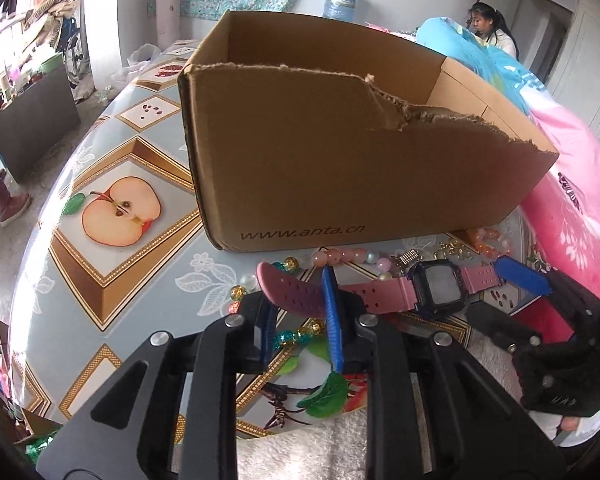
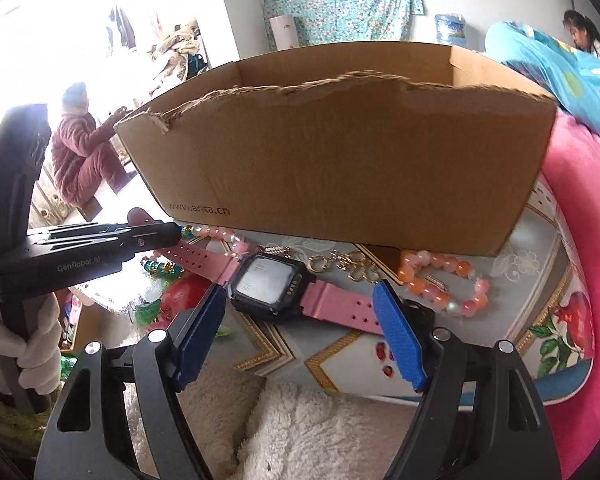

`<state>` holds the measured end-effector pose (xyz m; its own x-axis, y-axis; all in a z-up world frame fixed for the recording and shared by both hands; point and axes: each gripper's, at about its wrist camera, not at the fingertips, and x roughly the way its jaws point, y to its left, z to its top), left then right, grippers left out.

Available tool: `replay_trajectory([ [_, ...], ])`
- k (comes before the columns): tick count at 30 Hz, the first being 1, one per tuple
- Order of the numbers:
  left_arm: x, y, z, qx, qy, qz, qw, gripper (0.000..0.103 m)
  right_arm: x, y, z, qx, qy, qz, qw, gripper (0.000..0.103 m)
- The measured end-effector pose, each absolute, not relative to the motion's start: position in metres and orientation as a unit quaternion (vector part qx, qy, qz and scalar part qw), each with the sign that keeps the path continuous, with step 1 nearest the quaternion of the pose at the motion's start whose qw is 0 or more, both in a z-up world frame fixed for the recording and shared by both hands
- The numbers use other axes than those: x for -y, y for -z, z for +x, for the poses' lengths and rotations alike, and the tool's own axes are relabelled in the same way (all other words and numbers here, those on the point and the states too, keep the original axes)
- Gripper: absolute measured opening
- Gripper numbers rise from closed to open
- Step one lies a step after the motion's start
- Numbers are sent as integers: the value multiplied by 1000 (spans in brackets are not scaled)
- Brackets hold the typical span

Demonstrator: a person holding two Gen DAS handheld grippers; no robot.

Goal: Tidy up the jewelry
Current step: 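Move the right tool down to the pink watch strap near its buckle, then close the right gripper on the pink watch strap and lift it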

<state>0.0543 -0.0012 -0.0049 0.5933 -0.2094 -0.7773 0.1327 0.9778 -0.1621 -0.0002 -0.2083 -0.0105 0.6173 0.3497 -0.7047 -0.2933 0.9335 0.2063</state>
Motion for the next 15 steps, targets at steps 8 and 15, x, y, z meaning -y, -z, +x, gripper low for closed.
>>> replay_trajectory([
  [8,5,5,51,-439,90,-24,894,20,266,21,17,-437,-131,136,879,65],
  [15,13,8,55,-443,87,-22,892,20,269,28,29,-441,-130,147,876,56],
])
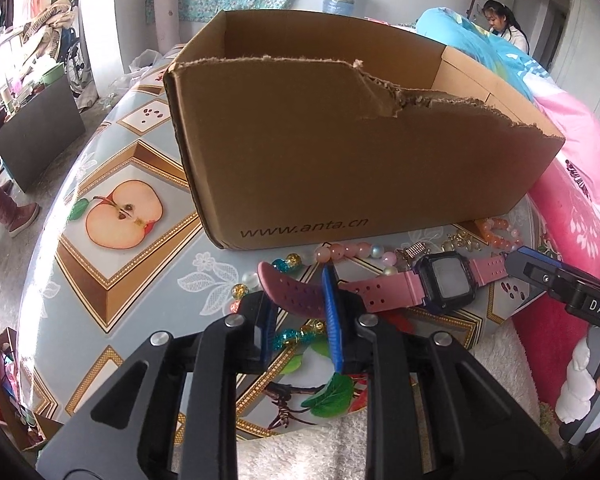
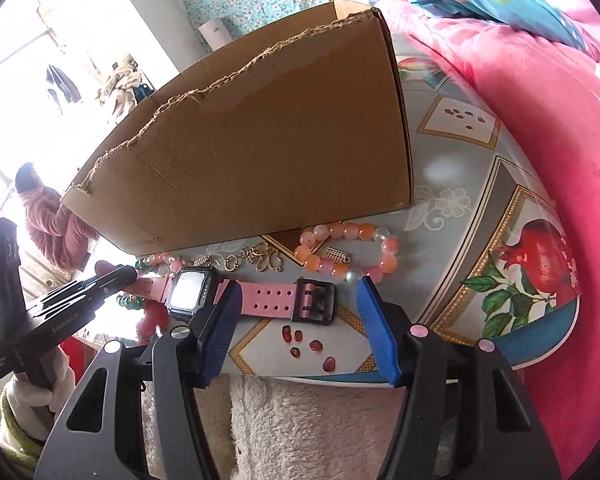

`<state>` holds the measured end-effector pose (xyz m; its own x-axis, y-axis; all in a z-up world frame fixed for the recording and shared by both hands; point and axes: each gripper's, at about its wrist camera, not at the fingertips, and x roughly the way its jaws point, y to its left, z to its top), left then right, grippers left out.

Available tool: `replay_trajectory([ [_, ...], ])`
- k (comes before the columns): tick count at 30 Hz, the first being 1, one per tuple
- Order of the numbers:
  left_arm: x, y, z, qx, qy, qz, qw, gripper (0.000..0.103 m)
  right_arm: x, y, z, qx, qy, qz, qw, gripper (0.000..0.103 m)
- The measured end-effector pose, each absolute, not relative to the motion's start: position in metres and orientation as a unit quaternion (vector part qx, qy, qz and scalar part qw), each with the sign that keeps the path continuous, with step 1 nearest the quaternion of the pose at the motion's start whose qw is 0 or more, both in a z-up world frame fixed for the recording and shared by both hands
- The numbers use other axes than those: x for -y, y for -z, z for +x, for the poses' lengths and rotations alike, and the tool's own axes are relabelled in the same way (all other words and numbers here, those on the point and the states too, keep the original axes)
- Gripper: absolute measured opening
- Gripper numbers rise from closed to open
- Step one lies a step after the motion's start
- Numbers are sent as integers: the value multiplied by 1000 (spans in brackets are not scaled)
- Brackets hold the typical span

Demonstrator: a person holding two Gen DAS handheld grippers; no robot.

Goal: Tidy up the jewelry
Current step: 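Close the right gripper on the pink watch strap and lift it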

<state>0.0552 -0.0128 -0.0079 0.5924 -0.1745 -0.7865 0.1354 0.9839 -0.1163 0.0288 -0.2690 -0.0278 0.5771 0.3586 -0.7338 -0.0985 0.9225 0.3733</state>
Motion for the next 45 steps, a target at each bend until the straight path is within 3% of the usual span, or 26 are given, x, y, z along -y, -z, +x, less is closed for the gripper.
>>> replay_trajectory([
  [5,15,9,58,-443,84,-23,892,20,265,25,40,-442,-142,175,868,54],
  [11,12,11,58,-445,82,-31,891,20,291,21,40,-399,-203,298,843,52],
  [24,14,14,58,-446,81,-34,891,20,271,25,46,-385,-231,284,847,46],
  [32,14,14,57,-446,86,-32,890,20,238,37,43,-430,-205,224,850,28],
  [36,13,13,57,-443,87,-30,892,20,231,29,38,-423,-193,193,864,9],
  [45,16,10,53,-438,84,-21,895,20,234,17,33,-404,-196,171,877,6],
])
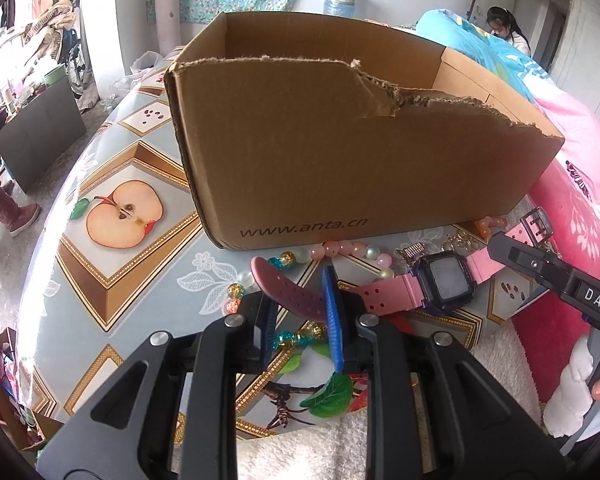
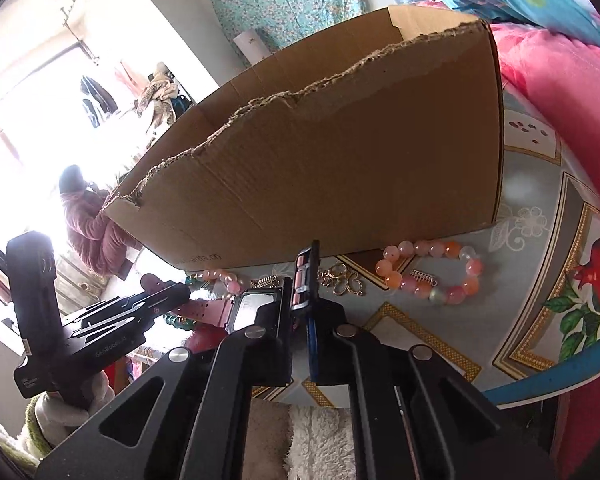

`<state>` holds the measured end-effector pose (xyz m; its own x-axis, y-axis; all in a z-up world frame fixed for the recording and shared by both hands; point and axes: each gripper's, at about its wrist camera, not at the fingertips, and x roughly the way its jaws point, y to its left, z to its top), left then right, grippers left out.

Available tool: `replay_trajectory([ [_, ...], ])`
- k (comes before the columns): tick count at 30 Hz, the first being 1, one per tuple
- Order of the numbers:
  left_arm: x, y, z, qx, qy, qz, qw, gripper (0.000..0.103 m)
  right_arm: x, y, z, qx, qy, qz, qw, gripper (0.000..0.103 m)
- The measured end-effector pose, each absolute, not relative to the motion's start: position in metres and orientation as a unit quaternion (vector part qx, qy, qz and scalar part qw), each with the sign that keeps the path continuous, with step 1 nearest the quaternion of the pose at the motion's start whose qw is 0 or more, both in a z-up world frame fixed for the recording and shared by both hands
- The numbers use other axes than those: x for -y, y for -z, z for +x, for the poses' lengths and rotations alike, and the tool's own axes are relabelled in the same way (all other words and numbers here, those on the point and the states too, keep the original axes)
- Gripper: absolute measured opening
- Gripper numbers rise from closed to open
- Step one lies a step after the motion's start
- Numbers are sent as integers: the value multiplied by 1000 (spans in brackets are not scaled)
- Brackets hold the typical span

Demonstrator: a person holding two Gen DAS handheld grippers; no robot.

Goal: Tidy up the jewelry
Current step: 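Close the right gripper on the pink watch strap and lift it, then carry the watch into the cardboard box and open the right gripper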

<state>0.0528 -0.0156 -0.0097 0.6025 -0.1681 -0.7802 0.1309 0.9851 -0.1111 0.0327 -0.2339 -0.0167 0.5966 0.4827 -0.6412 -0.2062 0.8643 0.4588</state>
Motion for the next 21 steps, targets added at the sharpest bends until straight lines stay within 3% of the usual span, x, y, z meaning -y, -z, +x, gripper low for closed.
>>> replay_trajectory([
  [6,17,-2,45,-418,86,-19,904,19,236,3,24,-382,-201,157,888,5],
  [9,19,-17,39,-395,93,-14,914,14,236,-6,21,-370,-209,154,892,5],
  [11,19,-30,33,-379,98,-12,920,10,236,-15,19,-361,-215,151,895,5],
  [21,22,-113,15,-281,159,-4,946,9,232,-82,18,-302,-248,124,912,5],
])
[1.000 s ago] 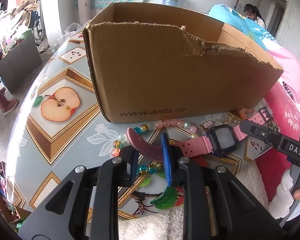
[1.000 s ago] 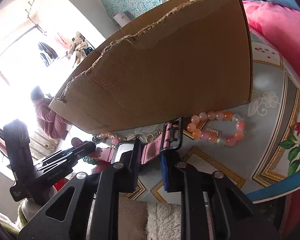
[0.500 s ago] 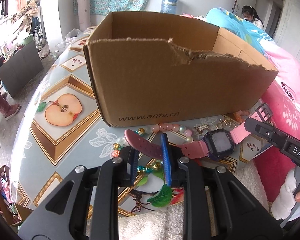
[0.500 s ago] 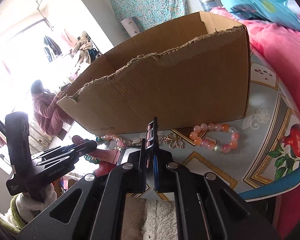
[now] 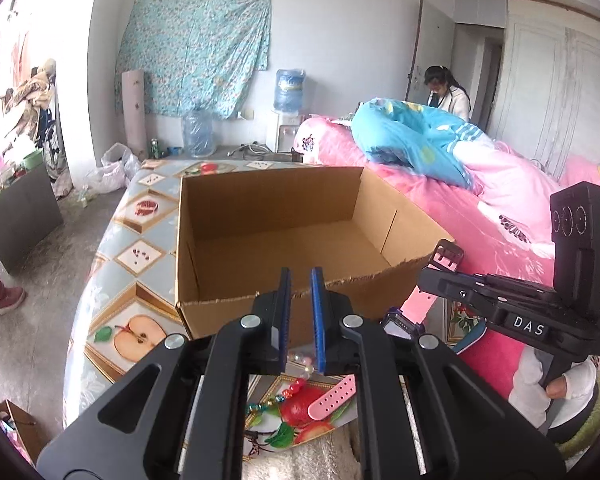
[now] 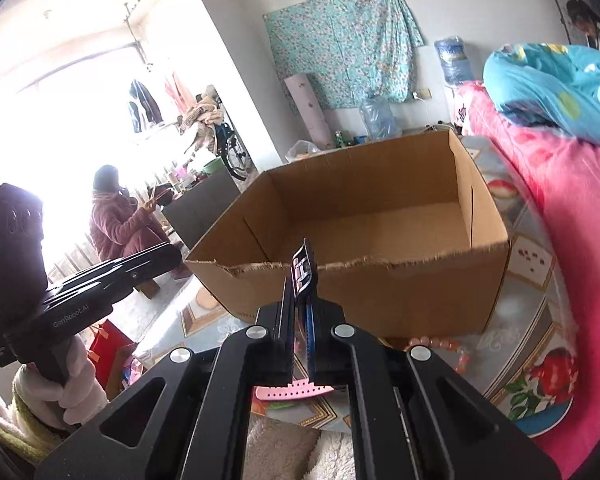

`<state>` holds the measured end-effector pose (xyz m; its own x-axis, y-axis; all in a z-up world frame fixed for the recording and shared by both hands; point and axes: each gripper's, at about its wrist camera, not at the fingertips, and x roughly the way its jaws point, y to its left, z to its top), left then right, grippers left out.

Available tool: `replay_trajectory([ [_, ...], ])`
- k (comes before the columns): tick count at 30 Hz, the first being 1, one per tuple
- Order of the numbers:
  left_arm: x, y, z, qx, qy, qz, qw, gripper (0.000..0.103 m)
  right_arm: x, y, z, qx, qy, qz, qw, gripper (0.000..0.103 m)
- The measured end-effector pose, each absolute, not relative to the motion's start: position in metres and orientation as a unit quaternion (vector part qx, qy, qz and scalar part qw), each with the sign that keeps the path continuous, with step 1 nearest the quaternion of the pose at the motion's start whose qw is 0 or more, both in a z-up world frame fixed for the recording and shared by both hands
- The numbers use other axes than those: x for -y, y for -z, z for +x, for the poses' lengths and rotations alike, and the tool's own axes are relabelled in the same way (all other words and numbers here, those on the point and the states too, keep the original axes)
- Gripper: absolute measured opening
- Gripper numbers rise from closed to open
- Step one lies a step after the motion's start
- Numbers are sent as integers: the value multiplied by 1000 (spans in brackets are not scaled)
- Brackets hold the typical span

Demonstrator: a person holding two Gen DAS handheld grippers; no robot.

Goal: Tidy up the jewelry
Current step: 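Carry the watch into the cardboard box and open the right gripper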

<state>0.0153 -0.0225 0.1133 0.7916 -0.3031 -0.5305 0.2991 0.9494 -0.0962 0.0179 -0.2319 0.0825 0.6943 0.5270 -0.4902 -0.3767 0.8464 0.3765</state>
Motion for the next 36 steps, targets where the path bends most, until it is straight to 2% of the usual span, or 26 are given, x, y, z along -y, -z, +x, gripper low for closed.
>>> replay_trajectory([
  [4,29,-99,20,-305,180,-13,935,10,230,-81,30,-318,-250,129,906,5],
  [6,34,-84,17,-319,199,-5,927,17,229,-76,34,-330,-251,132,900,5],
  [8,45,-64,14,-332,205,17,921,40,228,-70,36,-340,-253,137,895,5],
  [13,73,-11,11,-368,224,88,898,45,224,-73,36,-348,-263,143,888,5],
  [22,92,26,34,-375,233,113,890,45,208,-106,19,-327,-304,137,884,5],
  [24,92,27,32,-371,238,115,890,40,205,-112,17,-320,-308,128,887,5],
  [26,92,27,32,-370,237,115,891,21,203,-118,16,-316,-310,124,888,5],
  [31,79,1,31,-358,224,90,902,18,205,-135,18,-302,-320,125,889,5],
  [36,64,-56,27,-329,200,106,917,13,211,-165,36,-278,-331,120,893,5],
])
